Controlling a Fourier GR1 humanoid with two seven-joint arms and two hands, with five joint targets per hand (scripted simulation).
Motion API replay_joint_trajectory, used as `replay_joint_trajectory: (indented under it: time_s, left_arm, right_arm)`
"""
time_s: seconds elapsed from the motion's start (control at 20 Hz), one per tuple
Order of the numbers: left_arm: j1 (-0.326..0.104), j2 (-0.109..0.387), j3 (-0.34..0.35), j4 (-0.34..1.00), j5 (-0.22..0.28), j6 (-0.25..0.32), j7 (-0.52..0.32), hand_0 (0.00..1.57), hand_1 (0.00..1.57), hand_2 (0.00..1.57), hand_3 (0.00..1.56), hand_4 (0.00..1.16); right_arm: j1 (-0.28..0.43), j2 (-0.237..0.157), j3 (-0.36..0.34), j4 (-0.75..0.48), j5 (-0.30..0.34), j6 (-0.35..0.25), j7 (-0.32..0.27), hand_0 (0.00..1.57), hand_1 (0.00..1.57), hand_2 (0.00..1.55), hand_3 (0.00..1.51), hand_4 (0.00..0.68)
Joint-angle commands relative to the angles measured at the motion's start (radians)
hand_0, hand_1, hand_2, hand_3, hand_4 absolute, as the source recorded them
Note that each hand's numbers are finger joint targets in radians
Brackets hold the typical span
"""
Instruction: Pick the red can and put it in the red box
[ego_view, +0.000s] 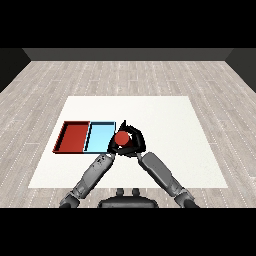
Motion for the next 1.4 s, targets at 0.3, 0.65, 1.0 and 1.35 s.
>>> replay_joint_trajectory:
  time_s: [0.3,0.65,1.0,1.35]
  left_arm:
    - [-0.046,-0.014,-0.138,0.049,0.054,0.204,0.020,1.55,1.55,1.48,1.38,0.87]
    - [-0.021,0.020,-0.064,-0.042,-0.065,0.196,0.139,1.57,1.57,1.47,1.33,0.89]
    - [-0.032,-0.014,-0.103,-0.006,-0.028,0.258,0.055,1.57,1.57,1.51,1.40,0.87]
    - [0.002,-0.011,-0.064,-0.028,-0.020,0.222,0.014,1.57,1.57,1.55,1.47,1.03]
  right_arm:
    - [0.000,0.009,0.032,-0.044,-0.006,-0.026,0.015,1.50,1.50,1.45,1.40,0.523]
    - [0.044,0.009,0.052,-0.026,-0.015,-0.001,-0.061,1.47,1.47,1.44,1.39,0.557]
    - [0.075,0.009,0.024,-0.047,0.019,0.024,-0.061,1.52,1.52,1.46,1.40,0.544]
    - [-0.040,0.008,-0.054,-0.053,-0.053,0.092,0.035,1.40,1.40,1.41,1.37,0.471]
